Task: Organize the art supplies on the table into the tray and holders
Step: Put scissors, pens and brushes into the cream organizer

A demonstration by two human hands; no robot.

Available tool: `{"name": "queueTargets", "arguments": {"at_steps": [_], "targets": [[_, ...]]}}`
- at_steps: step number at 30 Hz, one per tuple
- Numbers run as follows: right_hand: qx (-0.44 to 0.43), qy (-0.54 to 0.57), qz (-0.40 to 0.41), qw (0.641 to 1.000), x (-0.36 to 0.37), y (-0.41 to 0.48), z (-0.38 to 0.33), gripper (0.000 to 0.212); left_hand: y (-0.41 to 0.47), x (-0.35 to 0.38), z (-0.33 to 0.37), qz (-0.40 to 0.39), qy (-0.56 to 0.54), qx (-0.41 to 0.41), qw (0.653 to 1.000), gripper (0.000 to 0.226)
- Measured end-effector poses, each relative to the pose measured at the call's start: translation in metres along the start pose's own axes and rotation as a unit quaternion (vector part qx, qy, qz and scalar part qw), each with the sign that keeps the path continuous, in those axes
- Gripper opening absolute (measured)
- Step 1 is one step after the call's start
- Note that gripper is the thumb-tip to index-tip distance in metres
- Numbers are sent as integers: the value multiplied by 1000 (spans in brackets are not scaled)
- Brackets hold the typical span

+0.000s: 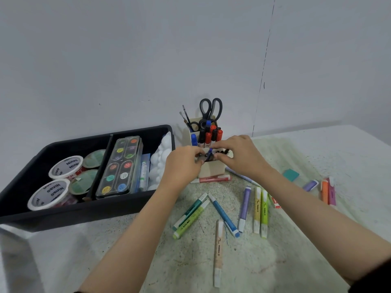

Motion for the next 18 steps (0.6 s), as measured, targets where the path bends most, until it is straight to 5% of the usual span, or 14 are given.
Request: {"name": "queueTargets", "arguments": {"at_steps": [8,18], "targets": [[2,17,16,1000,3,-1,-3,15,1,5,0,3,37,6,999,29],[8,36,5,999,4,2,-2,30,-2,4,5,-12,43,21,999,30]]}}
Point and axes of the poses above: each hand's wrist, its own y-axis towards the middle knuckle, its own x-axis out of the palm, z = x × y, the point moved 3 cm from there along y, towards the middle knuckle, and after that the axes turned 3 degrees about y, right-handed, at the moved point
